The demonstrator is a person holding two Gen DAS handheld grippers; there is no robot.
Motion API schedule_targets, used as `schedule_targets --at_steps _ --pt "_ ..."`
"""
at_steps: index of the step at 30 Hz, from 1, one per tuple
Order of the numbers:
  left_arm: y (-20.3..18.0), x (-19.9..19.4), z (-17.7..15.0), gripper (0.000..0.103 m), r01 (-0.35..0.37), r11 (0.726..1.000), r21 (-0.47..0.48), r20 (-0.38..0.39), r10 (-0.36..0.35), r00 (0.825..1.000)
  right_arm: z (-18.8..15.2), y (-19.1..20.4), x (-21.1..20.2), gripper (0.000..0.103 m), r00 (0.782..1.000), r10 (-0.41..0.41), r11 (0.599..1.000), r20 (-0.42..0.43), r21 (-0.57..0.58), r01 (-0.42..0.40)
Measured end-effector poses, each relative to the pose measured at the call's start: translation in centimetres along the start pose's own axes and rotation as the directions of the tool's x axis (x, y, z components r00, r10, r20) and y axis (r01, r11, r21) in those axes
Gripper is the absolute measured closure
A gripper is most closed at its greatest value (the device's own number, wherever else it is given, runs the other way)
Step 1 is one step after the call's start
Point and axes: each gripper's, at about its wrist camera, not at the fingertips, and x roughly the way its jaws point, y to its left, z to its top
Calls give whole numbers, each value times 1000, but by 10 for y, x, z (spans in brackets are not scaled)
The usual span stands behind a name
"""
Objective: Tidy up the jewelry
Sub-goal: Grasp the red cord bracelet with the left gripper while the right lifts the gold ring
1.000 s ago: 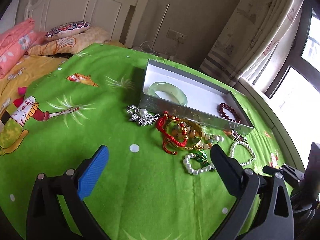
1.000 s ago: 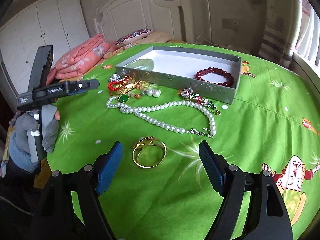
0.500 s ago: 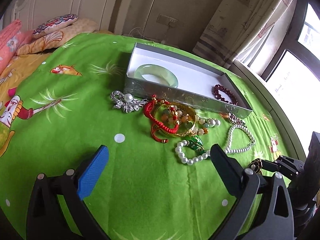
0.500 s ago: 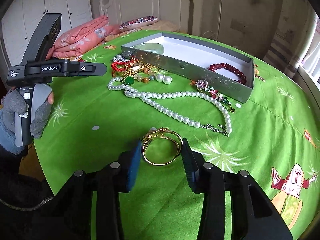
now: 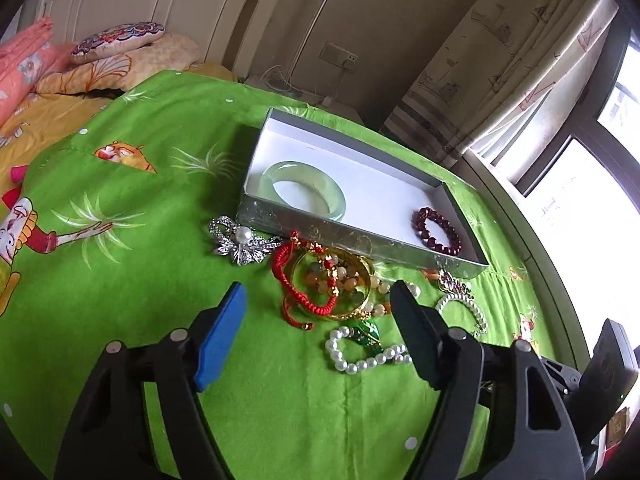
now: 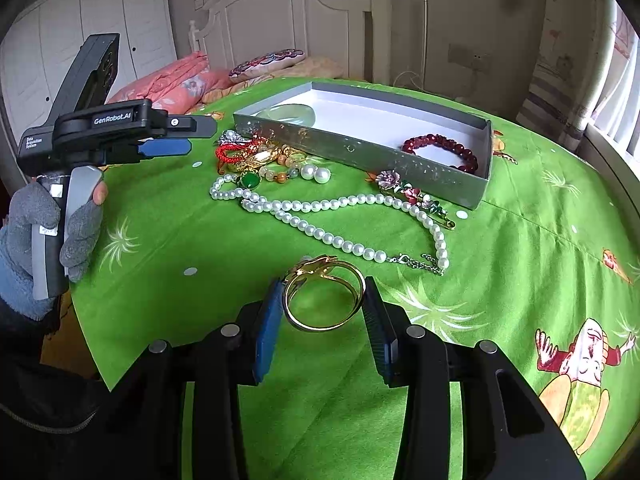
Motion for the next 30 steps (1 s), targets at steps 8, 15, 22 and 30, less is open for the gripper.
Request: schedule_targets --at_steps 8,15,22,30 --pt "3 31 9 48 -10 998 -58 -85 5 996 0 -1 0 63 1000 8 1000 -1 11 -8" --pt "-2 27 5 99 -20 1000 -9 -33 20 999 0 -3 0 63 1000 12 1000 1 19 -12" --pt "-21 -22 10 99 -30 997 78 118 20 993 0 -3 -2 63 1000 1 1000 19 27 -2" --pt "-46 -66 10 99 -33 987 154 229 -3 973 -1 0 -5 63 997 -75 997 36 19 74"
